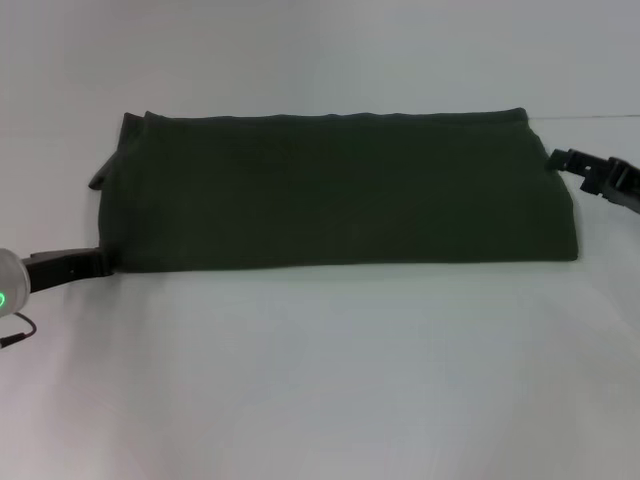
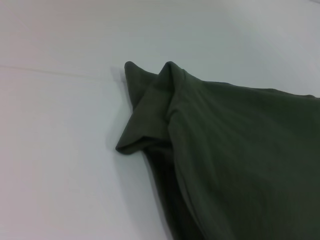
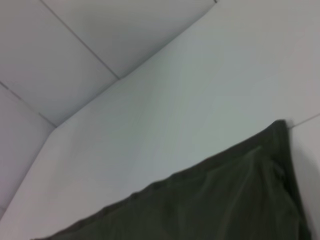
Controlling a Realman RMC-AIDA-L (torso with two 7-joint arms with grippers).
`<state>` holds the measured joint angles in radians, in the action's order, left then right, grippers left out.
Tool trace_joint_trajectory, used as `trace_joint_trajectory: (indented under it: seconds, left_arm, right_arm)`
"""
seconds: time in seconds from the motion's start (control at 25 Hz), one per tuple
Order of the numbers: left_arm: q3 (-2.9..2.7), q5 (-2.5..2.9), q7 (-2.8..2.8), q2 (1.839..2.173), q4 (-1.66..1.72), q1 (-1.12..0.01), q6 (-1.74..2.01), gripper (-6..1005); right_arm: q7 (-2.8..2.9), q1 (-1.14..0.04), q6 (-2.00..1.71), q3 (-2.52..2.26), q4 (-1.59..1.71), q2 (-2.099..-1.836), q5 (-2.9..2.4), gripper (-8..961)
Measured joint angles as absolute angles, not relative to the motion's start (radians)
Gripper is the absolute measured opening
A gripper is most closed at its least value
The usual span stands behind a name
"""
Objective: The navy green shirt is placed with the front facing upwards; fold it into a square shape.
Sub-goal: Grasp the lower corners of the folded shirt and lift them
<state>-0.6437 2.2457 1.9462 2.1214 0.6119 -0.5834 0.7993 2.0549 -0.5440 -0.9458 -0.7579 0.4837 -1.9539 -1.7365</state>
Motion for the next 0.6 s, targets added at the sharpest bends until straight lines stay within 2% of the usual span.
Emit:
trace_joint_trajectory:
  seconds: [0.16,0.28,0.6]
  left_arm:
    - [-0.641,2.246,1.947,2.121,0.613,-0.581,0.803,44]
    - [-0.64,2.246,1.947,2.12,0.614,-0.583,0.807,39]
    - [-0.636,2.25,1.948,2.117,0.614,-0.586,0.817,36]
  right_arm:
    - [2.294,-0.587,-0.972,-0.76,0.551,-1.922,-1.939,870]
    - [2.471,-0.629,-1.027,-0.758,0.623,-1.91,-2.123,870]
    - [2.693,-0.733,-1.165,-0.75,0.754,-1.912,-2.472,871]
